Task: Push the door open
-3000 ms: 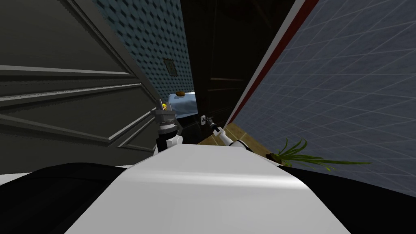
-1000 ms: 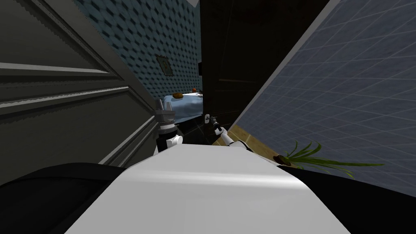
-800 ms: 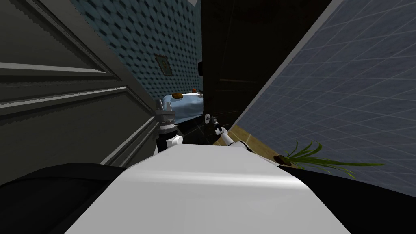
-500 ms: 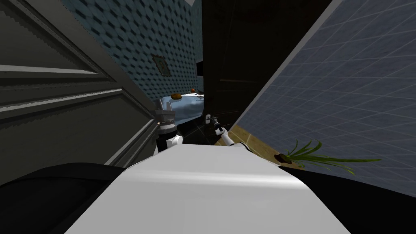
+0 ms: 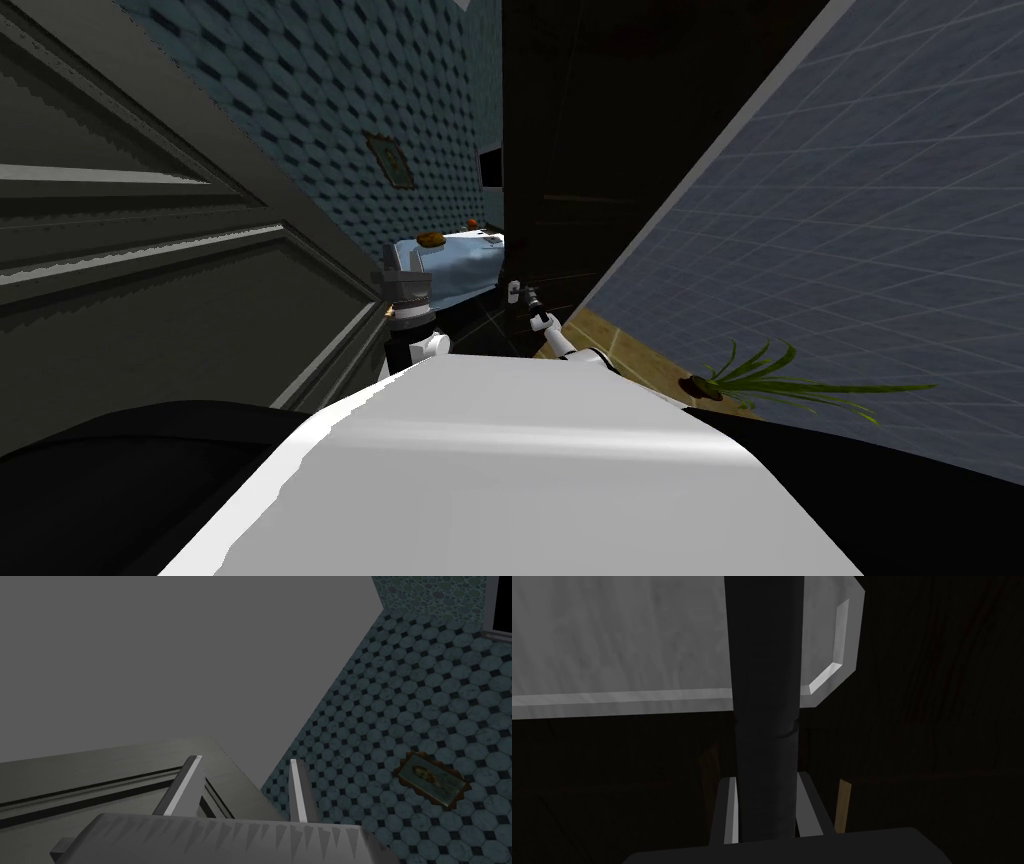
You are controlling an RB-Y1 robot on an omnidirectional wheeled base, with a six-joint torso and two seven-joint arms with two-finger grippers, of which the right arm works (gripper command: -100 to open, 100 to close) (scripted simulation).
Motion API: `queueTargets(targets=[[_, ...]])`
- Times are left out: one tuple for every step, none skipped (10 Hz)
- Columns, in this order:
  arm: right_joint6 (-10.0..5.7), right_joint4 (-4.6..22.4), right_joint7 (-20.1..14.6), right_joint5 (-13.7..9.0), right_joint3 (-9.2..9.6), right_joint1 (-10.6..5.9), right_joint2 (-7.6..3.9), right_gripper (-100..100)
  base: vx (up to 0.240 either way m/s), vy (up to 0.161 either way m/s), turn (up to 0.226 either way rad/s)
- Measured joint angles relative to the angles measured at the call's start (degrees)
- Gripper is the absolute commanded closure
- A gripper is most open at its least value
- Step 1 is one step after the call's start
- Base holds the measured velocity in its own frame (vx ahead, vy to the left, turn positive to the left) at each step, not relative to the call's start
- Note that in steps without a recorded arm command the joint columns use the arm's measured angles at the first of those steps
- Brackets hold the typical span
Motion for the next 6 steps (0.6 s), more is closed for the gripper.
queueTargets(targets=[[-0.39, 0.96, 0.56, -0.24, -1.05, -0.28, 0.14, 100, 0.104, 0.123, -0.049], [-0.08, -0.07, 0.66, -0.30, -1.31, 0.24, -0.10, 100, 0.125, 0.126, -0.060], [0.53, -1.09, 0.99, -0.40, -1.92, 0.73, 0.07, 100, 0.144, 0.159, -0.065], [0.78, -1.30, 1.34, -0.52, -2.49, 0.84, 0.12, 100, 0.104, 0.179, -0.068], [0.51, -0.63, 1.78, -0.71, -3.35, 0.33, 0.20, 100, 0.116, 0.167, -0.077], [0.50, -0.70, 2.29, -0.83, -4.07, 0.37, 0.32, 100, 0.063, 0.061, -0.048]])
